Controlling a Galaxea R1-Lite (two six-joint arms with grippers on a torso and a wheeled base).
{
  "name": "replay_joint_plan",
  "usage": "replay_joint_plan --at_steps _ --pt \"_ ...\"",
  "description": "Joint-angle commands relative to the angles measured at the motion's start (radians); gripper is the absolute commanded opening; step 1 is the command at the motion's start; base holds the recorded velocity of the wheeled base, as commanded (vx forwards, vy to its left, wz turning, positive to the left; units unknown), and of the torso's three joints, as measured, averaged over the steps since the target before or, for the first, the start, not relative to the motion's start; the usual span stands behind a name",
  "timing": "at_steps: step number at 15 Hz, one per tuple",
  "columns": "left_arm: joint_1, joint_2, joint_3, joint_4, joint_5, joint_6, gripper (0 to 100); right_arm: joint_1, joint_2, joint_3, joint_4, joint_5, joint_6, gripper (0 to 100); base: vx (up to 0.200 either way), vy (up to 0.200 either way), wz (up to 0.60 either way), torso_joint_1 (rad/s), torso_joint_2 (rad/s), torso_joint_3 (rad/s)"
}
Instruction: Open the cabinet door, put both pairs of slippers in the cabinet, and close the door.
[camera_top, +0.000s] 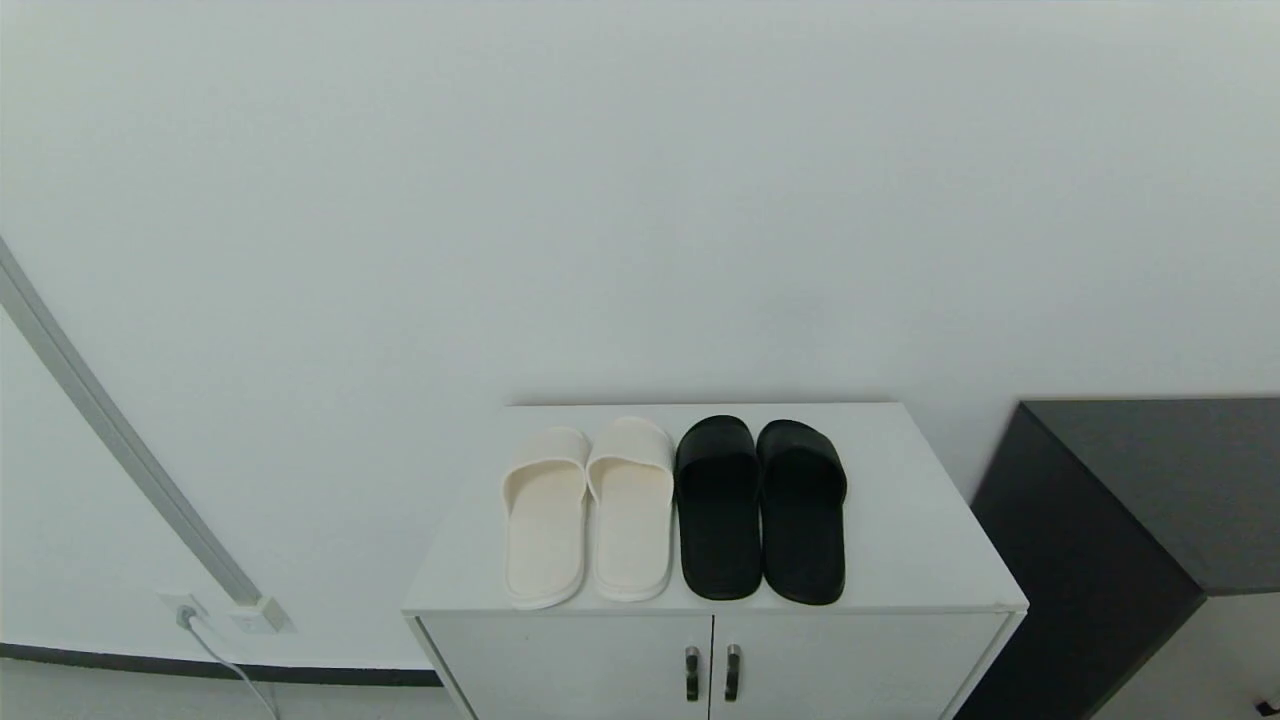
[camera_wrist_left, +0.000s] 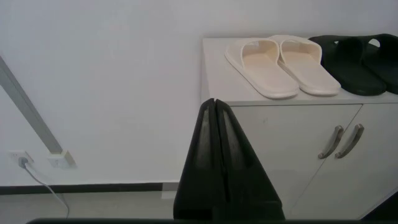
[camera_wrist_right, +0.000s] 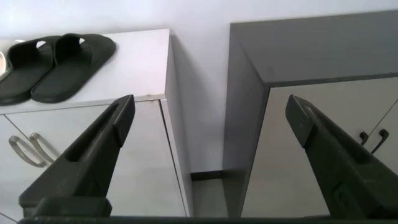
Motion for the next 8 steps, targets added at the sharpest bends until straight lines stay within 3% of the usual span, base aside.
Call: replay_joint_plan --at_steps 1,8 --pt "-0.002 0.001 0.0 0.001 0.0 0.0 0 0.0 0.001 0.0 0.001 0.005 -0.005 100 0.0 0.0 0.0 0.0 0.0 0.0" --pt "0.0 0.001 0.0 0.001 -0.003 0.005 0 0.005 0.018 0.0 -0.002 0.074 -0.009 100 0.0 0.0 0.0 0.0 0.0 0.0"
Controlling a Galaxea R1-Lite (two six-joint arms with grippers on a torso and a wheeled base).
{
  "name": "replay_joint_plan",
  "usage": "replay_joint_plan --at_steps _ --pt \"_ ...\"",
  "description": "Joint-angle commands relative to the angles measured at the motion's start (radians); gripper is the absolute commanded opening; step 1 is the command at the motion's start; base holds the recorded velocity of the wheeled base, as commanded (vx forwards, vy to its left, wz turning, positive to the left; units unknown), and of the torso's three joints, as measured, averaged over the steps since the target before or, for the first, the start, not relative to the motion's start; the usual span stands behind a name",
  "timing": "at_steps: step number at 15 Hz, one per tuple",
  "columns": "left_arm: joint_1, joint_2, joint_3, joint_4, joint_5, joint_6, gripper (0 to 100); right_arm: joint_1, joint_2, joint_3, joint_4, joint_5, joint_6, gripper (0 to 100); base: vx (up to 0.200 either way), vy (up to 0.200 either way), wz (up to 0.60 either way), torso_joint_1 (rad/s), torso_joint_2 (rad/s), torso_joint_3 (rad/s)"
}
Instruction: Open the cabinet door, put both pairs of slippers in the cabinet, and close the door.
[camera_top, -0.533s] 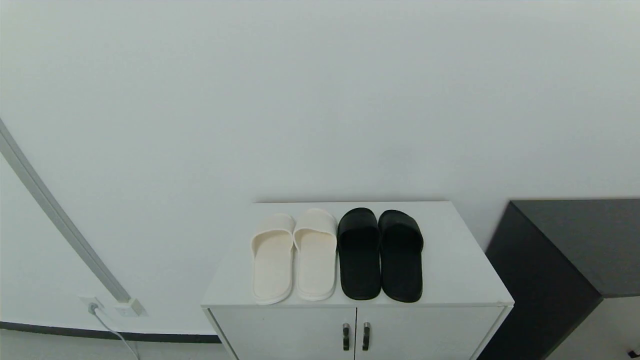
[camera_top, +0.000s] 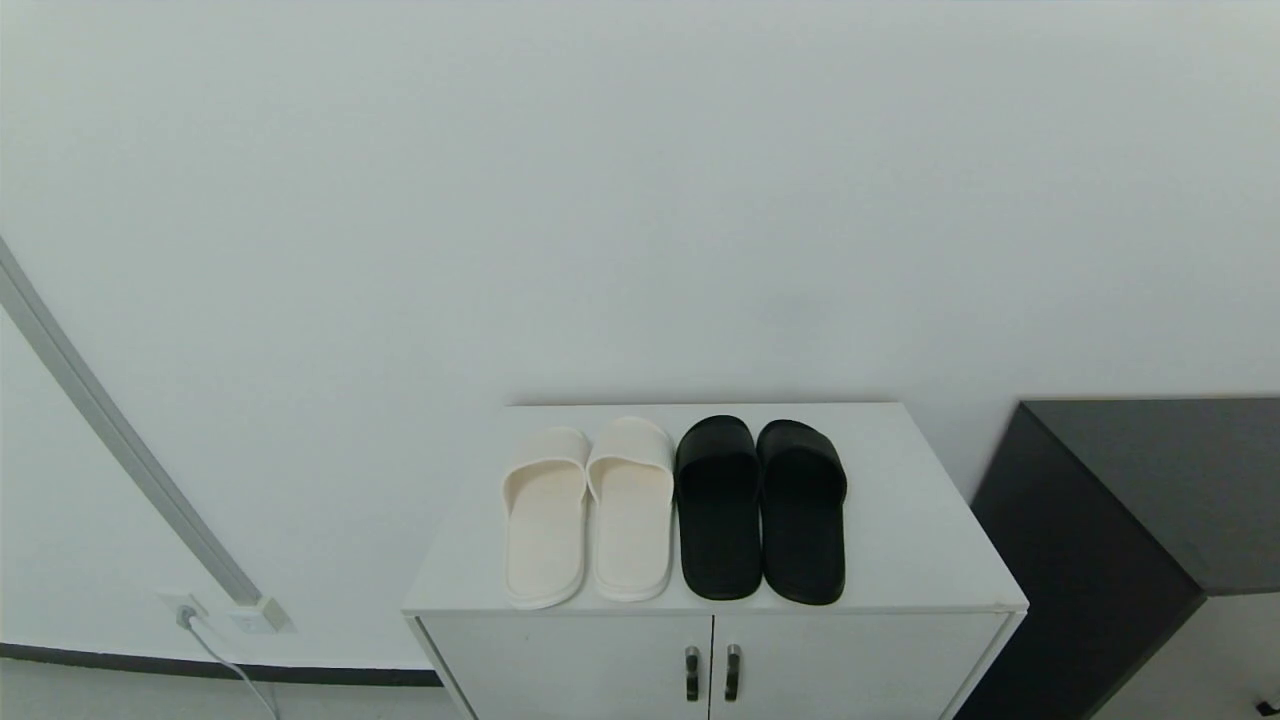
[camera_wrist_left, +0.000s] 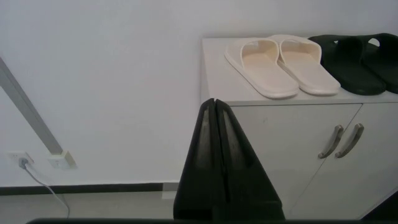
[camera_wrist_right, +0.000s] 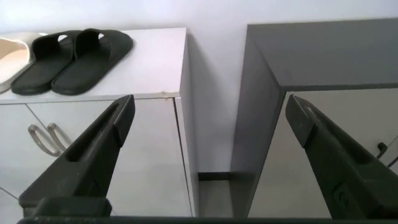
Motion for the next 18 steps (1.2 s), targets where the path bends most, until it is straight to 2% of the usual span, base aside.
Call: replay_joint_plan --at_steps 1,3,5,6,7,8,9,11,12,14,16,18 --pt "0.0 0.001 0.0 0.0 -0.001 0.008 0 0.003 0.017 -0.009 -0.006 0.008 -0.004 100 0.0 0.0 0.0 0.0 0.0 0.0" --pt "0.0 0.001 0.0 0.0 -0.004 0.014 0 0.029 0.184 -0.339 0.014 0.041 0.174 100 0.0 0.0 0.0 0.0 0.0 0.0" --pt "0.0 0.001 0.0 0.0 -0.004 0.016 0 0.025 0.376 -0.374 0.091 0.202 0.065 100 0.0 0.0 0.0 0.0 0.0 0.0" --pt "-0.002 0.001 0.0 0.0 -0.004 0.016 0 0.036 0.588 -0.368 0.075 0.252 0.042 100 0.0 0.0 0.0 0.0 0.0 0.0" --pt "0.0 0.001 0.0 0.0 -0.004 0.016 0 0.063 0.678 -0.368 0.031 0.252 0.042 100 0.0 0.0 0.0 0.0 0.0 0.0" --pt "0.0 0.001 0.002 0.0 -0.004 0.016 0 0.155 0.801 -0.368 -0.086 0.239 0.055 100 0.0 0.0 0.0 0.0 0.0 0.0" --pt "0.0 0.001 0.0 0.0 -0.004 0.016 0 0.299 0.911 -0.385 -0.184 0.152 0.131 100 0.0 0.0 0.0 0.0 0.0 0.0" --pt "0.0 0.001 0.0 0.0 -0.004 0.016 0 0.658 1.063 -0.443 -0.253 -0.166 0.304 100 0.0 0.0 0.0 0.0 0.0 0.0" --pt "0.0 0.001 0.0 0.0 -0.004 0.016 0 0.778 1.126 -0.475 -0.279 -0.284 0.37 100 0.0 0.0 0.0 0.0 0.0 0.0" --pt "-0.002 0.001 0.0 0.0 -0.004 0.016 0 0.892 1.255 -0.54 -0.305 -0.38 0.398 100 0.0 0.0 0.0 0.0 0.0 0.0" --pt "0.0 0.001 0.0 0.0 -0.004 0.016 0 0.899 1.421 -0.615 -0.33 -0.428 0.407 100 0.0 0.0 0.0 0.0 0.0 0.0" --pt "0.0 0.001 0.0 0.0 -0.004 0.016 0 0.901 1.605 -0.664 -0.472 -0.512 0.41 100 0.0 0.0 0.0 0.0 0.0 0.0"
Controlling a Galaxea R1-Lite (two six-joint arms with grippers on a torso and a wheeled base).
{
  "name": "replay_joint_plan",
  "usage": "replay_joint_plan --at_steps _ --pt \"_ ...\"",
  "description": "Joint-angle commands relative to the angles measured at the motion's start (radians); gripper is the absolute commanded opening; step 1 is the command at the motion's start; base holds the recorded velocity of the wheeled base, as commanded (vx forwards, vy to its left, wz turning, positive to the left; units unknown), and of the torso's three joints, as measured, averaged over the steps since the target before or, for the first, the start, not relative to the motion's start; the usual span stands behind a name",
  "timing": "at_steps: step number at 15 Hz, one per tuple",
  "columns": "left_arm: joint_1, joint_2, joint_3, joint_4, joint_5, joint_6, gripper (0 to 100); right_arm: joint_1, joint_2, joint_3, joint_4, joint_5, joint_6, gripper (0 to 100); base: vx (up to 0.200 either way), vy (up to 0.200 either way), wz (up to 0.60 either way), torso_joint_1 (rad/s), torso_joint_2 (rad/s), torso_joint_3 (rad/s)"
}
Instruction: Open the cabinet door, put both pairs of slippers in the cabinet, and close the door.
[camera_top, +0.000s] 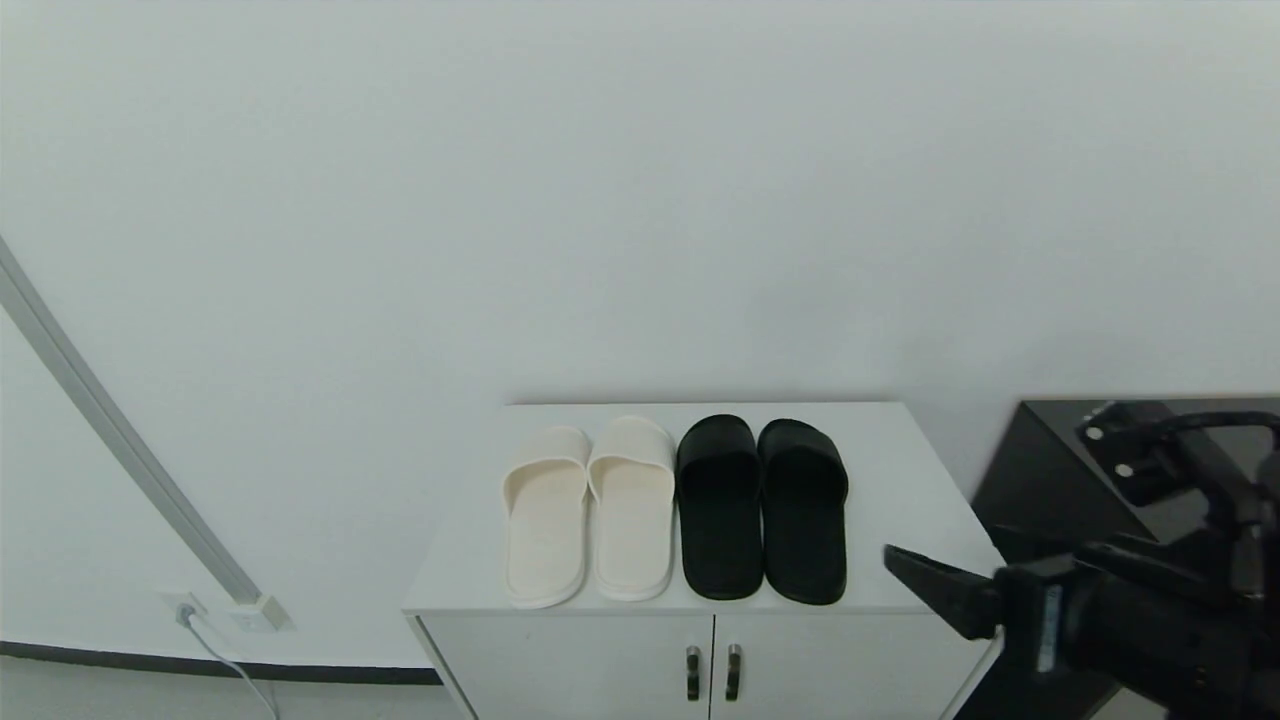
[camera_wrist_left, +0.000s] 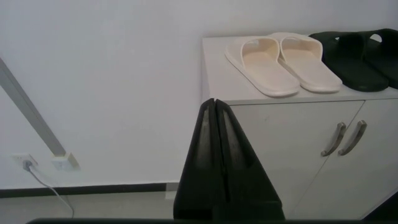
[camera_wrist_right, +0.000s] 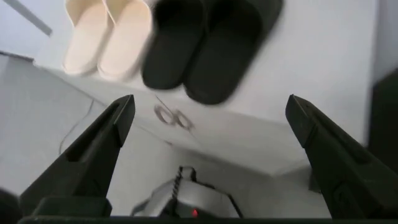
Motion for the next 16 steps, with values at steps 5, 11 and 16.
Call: replay_joint_plan --at_steps 5,11,16 --pt "-0.002 0.001 0.0 -0.001 -0.004 -0.002 0 0.032 0.649 -0.26 -0.358 -0.273 0.01 100 0.0 0.0 0.0 0.0 0.0 0.0" --pt "0.0 0.001 0.0 0.001 -0.004 -0.002 0 -0.019 0.77 -0.406 -0.357 -0.308 0.007 100 0.0 0.0 0.0 0.0 0.0 0.0" --pt "-0.002 0.001 0.0 0.001 -0.004 -0.002 0 -0.053 0.846 -0.484 -0.358 -0.308 -0.04 100 0.0 0.0 0.0 0.0 0.0 0.0"
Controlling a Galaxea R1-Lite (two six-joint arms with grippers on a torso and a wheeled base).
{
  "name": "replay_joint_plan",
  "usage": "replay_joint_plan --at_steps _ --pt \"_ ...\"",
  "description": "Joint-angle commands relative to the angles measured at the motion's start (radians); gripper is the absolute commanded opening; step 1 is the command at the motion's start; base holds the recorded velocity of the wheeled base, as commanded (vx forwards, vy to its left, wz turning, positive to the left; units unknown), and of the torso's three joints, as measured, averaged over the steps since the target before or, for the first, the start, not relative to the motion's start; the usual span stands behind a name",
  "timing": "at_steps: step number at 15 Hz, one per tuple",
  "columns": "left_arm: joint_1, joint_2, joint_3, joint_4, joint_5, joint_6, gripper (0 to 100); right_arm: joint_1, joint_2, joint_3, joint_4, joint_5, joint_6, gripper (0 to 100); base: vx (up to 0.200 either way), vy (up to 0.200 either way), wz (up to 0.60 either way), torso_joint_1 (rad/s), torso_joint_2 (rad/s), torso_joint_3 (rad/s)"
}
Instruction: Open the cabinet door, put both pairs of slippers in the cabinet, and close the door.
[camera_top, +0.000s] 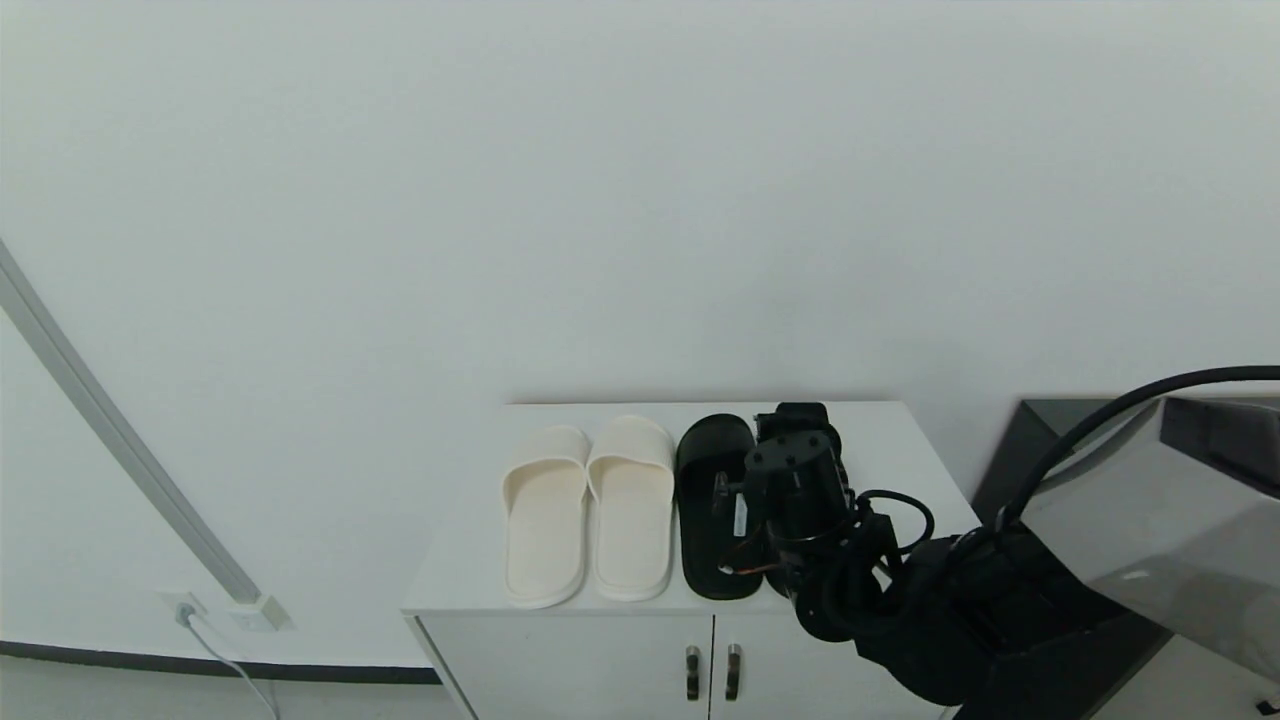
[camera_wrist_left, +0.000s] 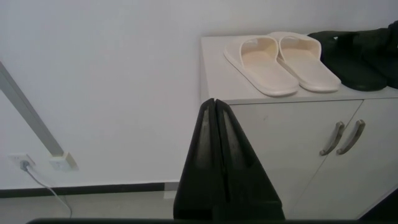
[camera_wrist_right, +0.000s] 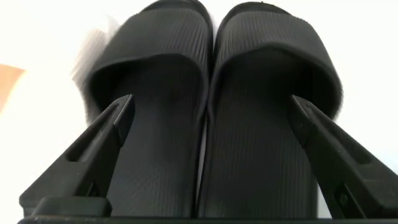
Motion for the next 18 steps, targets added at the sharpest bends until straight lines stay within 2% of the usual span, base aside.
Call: replay_joint_plan --at_steps 1,11,12,18 --pt "0.0 0.001 0.0 0.0 0.0 0.0 0 -0.017 0.055 -0.042 -0.001 -0.002 -0.019 100 0.0 0.0 0.0 0.0 0.0 0.0" --pt "-0.001 0.001 0.0 0.0 0.0 0.0 0 -0.078 0.184 -0.222 -0.001 -0.04 -0.073 100 0.0 0.0 0.0 0.0 0.0 0.0" --pt "0.0 0.001 0.0 0.0 0.0 0.0 0 -0.079 0.187 -0.226 -0.001 -0.04 -0.073 0 0.0 0.0 0.0 0.0 0.0 0.0" --pt "0.0 0.001 0.0 0.0 0.0 -0.006 0 -0.079 0.179 -0.225 -0.003 -0.058 -0.075 0 0.0 0.0 0.0 0.0 0.0 0.0"
